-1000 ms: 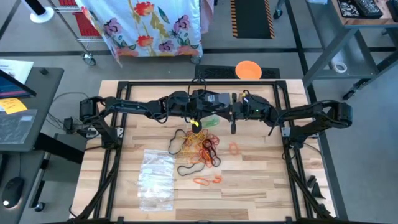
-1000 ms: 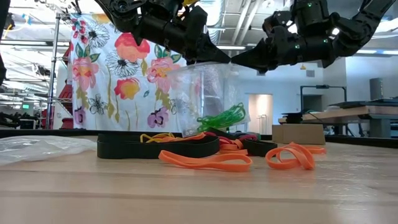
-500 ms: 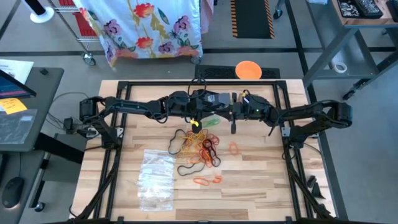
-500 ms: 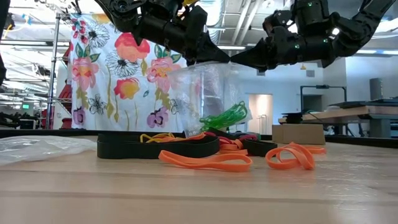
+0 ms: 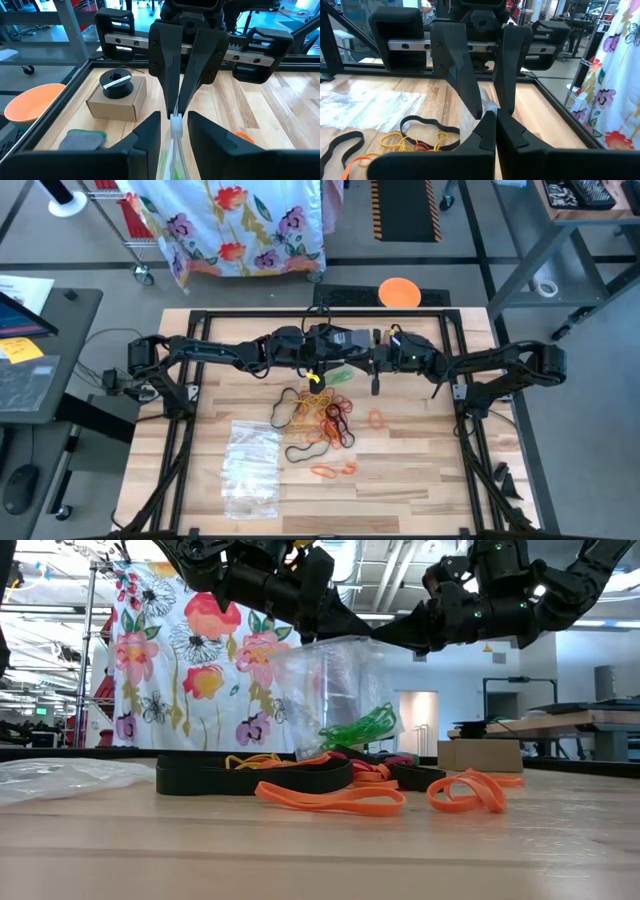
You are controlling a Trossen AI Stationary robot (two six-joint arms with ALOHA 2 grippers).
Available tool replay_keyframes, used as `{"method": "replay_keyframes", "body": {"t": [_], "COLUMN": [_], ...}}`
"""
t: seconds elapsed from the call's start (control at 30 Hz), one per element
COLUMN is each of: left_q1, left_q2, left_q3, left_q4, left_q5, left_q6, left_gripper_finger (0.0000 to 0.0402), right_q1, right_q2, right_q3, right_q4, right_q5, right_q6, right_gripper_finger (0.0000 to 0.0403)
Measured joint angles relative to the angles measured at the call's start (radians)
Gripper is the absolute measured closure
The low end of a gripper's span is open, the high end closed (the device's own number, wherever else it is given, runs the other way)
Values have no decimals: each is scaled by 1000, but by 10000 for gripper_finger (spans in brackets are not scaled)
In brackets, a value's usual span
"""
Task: Sort rubber bands
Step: Close the transparent zip bag containing the green rubber bands
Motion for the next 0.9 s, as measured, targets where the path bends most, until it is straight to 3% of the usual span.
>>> {"method": "replay_keyframes", "body": {"t": [0.3, 0.67, 0.9], "left_q1": [0, 0, 0], "left_q2": [0, 0, 0], "left_q3": [0, 0, 0], "left_q4": [-3, -3, -4], "left_q5": [0, -1, -1], "left_q6": [0, 0, 1], "left_gripper_finger": [310, 374, 378], "right_q1": [0, 0, 0], "right_q2": [0, 0, 0], "right_q3": [0, 0, 0], "right_q4": [-1, -1, -2], "right_q5": [0, 0, 0], "right_q6": [0, 0, -1], "right_gripper_finger": [403, 403, 403]}}
